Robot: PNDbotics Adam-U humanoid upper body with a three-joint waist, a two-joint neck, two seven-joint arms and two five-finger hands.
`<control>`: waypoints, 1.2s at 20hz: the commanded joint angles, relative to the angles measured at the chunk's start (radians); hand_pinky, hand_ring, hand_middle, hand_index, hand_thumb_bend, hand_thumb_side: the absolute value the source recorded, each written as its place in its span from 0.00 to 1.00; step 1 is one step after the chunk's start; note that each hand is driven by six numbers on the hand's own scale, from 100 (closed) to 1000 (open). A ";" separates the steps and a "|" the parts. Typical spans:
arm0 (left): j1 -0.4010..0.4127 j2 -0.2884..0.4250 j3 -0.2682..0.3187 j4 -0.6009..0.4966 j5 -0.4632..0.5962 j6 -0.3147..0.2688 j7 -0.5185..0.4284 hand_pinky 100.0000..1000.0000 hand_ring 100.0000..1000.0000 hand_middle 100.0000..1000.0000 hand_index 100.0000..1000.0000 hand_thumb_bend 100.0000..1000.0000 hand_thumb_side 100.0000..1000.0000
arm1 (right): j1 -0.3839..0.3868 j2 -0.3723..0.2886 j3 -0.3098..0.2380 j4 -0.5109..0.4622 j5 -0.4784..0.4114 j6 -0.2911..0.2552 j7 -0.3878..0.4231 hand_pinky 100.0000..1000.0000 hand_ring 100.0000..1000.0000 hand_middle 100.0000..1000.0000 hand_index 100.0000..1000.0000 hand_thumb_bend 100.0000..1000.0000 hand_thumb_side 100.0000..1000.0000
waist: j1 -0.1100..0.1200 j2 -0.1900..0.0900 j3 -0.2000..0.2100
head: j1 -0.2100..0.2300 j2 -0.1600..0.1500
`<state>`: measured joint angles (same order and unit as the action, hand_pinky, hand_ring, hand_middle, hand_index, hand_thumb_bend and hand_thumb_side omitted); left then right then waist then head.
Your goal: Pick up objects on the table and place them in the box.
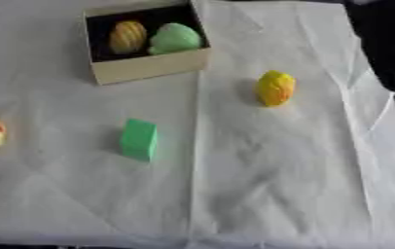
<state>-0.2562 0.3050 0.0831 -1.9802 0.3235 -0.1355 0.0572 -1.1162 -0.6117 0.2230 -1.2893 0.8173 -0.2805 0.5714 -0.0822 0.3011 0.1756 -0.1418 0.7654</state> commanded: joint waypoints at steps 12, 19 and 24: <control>0.003 0.069 0.015 -0.020 -0.018 -0.007 0.013 0.83 0.80 0.74 0.79 0.00 0.61 | 0.265 -0.324 -0.007 -0.158 -0.232 -0.016 0.030 0.83 0.96 0.87 0.98 0.07 0.25 | -0.013 -0.051 -0.041 | 0.034 0.005; 0.004 0.073 0.015 -0.020 -0.022 -0.006 0.016 0.83 0.81 0.74 0.79 0.00 0.61 | 0.363 -0.377 -0.016 -0.198 -0.308 -0.044 0.061 0.83 0.96 0.87 0.98 0.07 0.25 | -0.012 -0.049 -0.055 | 0.040 0.005; 0.001 0.067 0.010 -0.020 -0.018 -0.003 0.013 0.83 0.81 0.74 0.79 0.00 0.61 | 0.375 -0.361 0.010 -0.199 -0.323 -0.059 0.077 0.81 0.95 0.85 0.98 0.05 0.23 | -0.012 -0.048 -0.053 | 0.034 0.005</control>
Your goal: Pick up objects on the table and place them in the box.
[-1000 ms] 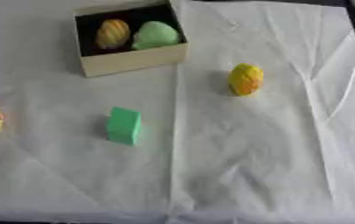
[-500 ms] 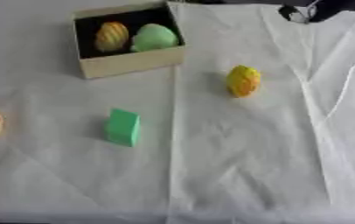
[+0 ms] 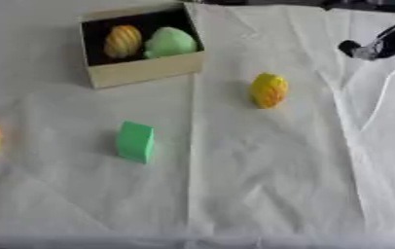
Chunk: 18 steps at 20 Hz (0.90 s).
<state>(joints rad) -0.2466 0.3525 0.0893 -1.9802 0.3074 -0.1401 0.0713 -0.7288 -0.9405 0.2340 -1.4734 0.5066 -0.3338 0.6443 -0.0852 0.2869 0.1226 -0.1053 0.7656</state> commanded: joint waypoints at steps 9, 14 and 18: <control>-0.017 0.009 -0.002 -0.020 0.005 0.006 -0.008 0.83 0.81 0.74 0.79 0.00 0.61 | -0.039 0.059 0.057 0.047 0.042 -0.007 -0.040 0.78 0.90 0.81 0.96 0.00 0.21 | -0.010 -0.024 0.022 | -0.016 0.004; -0.023 0.004 -0.004 -0.020 0.008 0.006 -0.011 0.83 0.81 0.74 0.79 0.00 0.62 | -0.039 0.111 0.092 0.096 0.092 -0.014 -0.024 0.79 0.93 0.85 1.00 0.05 0.32 | -0.009 -0.019 0.035 | -0.020 0.004; -0.025 0.002 -0.004 -0.020 0.010 0.007 -0.012 0.83 0.81 0.74 0.79 0.00 0.62 | -0.042 0.140 0.107 0.128 0.128 -0.036 -0.002 0.80 0.93 0.86 1.00 0.05 0.36 | -0.010 -0.017 0.039 | -0.021 0.004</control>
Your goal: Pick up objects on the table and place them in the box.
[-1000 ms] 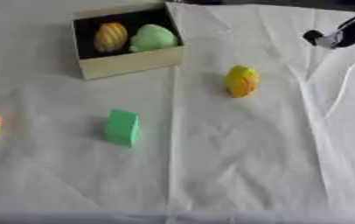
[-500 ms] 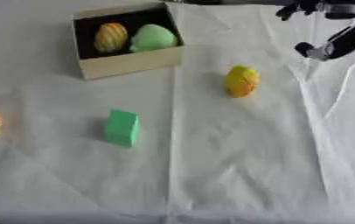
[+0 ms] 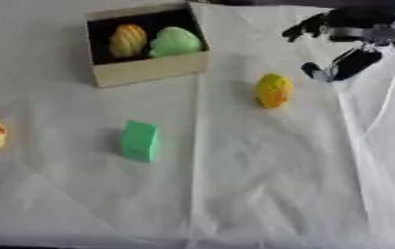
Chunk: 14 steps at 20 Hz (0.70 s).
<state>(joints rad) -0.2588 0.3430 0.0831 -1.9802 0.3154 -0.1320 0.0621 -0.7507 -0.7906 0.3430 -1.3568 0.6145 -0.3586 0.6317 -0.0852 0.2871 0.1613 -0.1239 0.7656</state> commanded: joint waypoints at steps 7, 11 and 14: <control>-0.014 0.008 -0.001 -0.020 0.004 0.003 -0.008 0.83 0.81 0.74 0.79 0.00 0.62 | -0.018 0.004 0.000 0.029 0.015 -0.030 0.029 0.81 0.94 0.86 1.00 0.12 0.33 | -0.012 -0.016 0.000 | -0.003 0.004; -0.014 0.004 -0.001 -0.020 0.005 0.005 -0.010 0.83 0.81 0.74 0.79 0.00 0.62 | -0.016 0.018 -0.003 0.033 0.028 -0.027 0.028 0.81 0.94 0.86 1.00 0.14 0.33 | -0.012 -0.017 0.002 | -0.006 0.004; -0.013 0.002 -0.002 -0.020 0.007 0.006 -0.011 0.83 0.81 0.74 0.79 0.00 0.62 | -0.014 0.032 0.003 0.038 0.028 -0.028 0.024 0.80 0.94 0.85 0.97 0.12 0.34 | -0.012 -0.016 0.004 | -0.007 0.004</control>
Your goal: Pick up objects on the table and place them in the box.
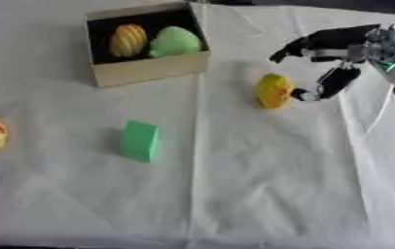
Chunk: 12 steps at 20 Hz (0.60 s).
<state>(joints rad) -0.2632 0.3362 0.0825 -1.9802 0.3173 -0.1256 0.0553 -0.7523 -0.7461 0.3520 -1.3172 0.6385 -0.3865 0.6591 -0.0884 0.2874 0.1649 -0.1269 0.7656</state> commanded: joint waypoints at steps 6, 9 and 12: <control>-0.011 0.006 -0.003 -0.020 0.007 0.001 -0.007 0.83 0.81 0.74 0.79 0.00 0.62 | -0.008 0.008 -0.002 0.013 0.023 0.006 -0.034 0.79 0.92 0.80 0.94 0.11 0.35 | -0.007 -0.014 0.003 | -0.005 0.003; -0.010 0.005 -0.004 -0.020 0.008 0.002 -0.009 0.83 0.81 0.74 0.79 0.00 0.62 | -0.003 0.013 -0.001 0.019 0.030 0.007 -0.044 0.78 0.91 0.78 0.92 0.10 0.35 | -0.007 -0.012 0.003 | -0.006 0.004; -0.010 0.004 -0.003 -0.020 0.008 0.003 -0.009 0.83 0.81 0.74 0.79 0.00 0.62 | 0.002 0.017 0.001 0.023 0.029 0.003 -0.048 0.78 0.91 0.75 0.89 0.09 0.36 | -0.006 -0.012 0.004 | -0.006 0.004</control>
<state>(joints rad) -0.2634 0.3335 0.0768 -1.9802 0.3213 -0.1225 0.0492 -0.7385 -0.7116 0.3584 -1.2928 0.6621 -0.3822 0.6167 -0.0885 0.2879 0.1677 -0.1291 0.7656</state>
